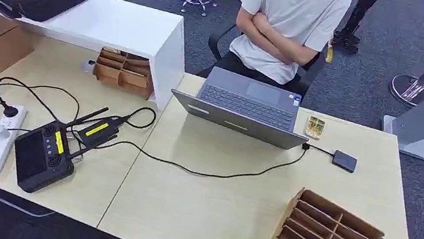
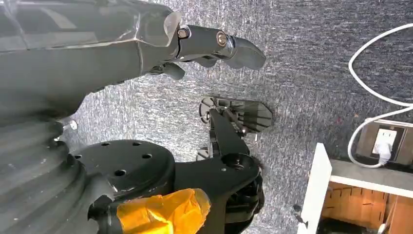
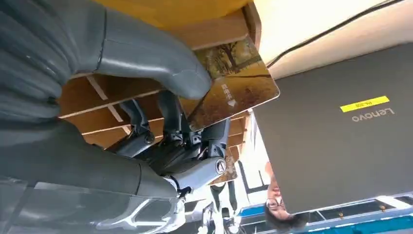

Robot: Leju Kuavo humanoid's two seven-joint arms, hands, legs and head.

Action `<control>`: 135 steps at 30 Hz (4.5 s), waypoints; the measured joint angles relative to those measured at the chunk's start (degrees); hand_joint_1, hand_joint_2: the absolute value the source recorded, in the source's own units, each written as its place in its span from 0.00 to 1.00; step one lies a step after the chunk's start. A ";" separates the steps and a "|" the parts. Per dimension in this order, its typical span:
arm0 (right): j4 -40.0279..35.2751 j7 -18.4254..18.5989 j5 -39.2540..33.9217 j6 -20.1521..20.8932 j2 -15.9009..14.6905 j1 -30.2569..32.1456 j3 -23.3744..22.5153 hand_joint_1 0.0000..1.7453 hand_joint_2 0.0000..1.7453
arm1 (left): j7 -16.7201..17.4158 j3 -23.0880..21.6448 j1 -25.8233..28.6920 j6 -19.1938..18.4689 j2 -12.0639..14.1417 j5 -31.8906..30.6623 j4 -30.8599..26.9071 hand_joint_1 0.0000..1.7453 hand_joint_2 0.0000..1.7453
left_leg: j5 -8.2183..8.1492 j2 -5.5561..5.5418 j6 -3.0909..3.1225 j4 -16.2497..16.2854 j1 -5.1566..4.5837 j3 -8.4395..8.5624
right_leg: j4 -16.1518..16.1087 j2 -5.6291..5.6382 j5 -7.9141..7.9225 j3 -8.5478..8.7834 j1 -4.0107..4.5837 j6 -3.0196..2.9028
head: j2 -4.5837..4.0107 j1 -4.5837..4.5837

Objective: Pass the card to the sensor for recognition and then transmit it.

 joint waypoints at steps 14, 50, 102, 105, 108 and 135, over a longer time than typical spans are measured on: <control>-0.11 1.18 -0.20 0.00 0.09 0.18 0.02 0.71 1.00 | -1.05 0.00 0.01 -0.07 0.02 -0.92 -0.02 0.00 1.00 | 0.00 0.01 0.00 0.00 0.00 0.03 | -0.01 0.00 0.00 0.03 0.00 0.00 | 0.00 0.00; -20.13 1.64 -5.51 0.92 -4.33 -18.33 1.79 0.71 1.00 | 0.57 0.00 -1.07 -0.39 0.09 -3.17 -0.02 0.00 1.00 | 0.07 0.07 -0.04 0.01 0.00 -0.01 | 0.02 0.06 0.09 -0.02 0.00 -0.01 | 0.00 0.00; 22.30 21.38 15.61 0.09 7.98 -59.86 15.04 0.71 1.00 | 5.81 -5.29 -5.48 -3.63 -0.70 -11.43 -0.02 0.00 1.00 | 0.44 -0.11 -0.26 0.01 0.10 -0.30 | 0.18 -0.07 0.39 -0.31 0.14 -0.20 | 0.00 0.00; 23.30 21.49 15.28 0.17 8.17 -60.16 15.32 0.71 1.00 | 5.81 -5.29 -5.48 -3.65 -0.70 -11.41 0.00 0.00 1.00 | 0.44 -0.09 -0.26 0.01 0.10 -0.30 | 0.18 -0.05 0.39 -0.32 0.14 -0.20 | 0.00 0.00; 24.09 21.51 15.17 0.17 8.28 -60.25 15.63 0.71 1.00 | 5.81 -5.29 -5.47 -3.69 -0.70 -11.41 -0.02 0.00 1.00 | 0.45 -0.09 -0.26 0.01 0.09 -0.30 | 0.18 -0.05 0.39 -0.32 0.15 -0.20 | 0.00 0.00; 27.82 22.12 13.86 0.26 7.71 -60.73 16.31 0.00 1.00 | 2.89 -5.27 -4.85 -5.03 -0.63 -10.53 0.00 0.00 1.00 | 0.45 -0.08 -0.26 0.02 0.10 -0.35 | 0.18 -0.04 0.39 -0.40 0.15 -0.20 | 0.00 0.00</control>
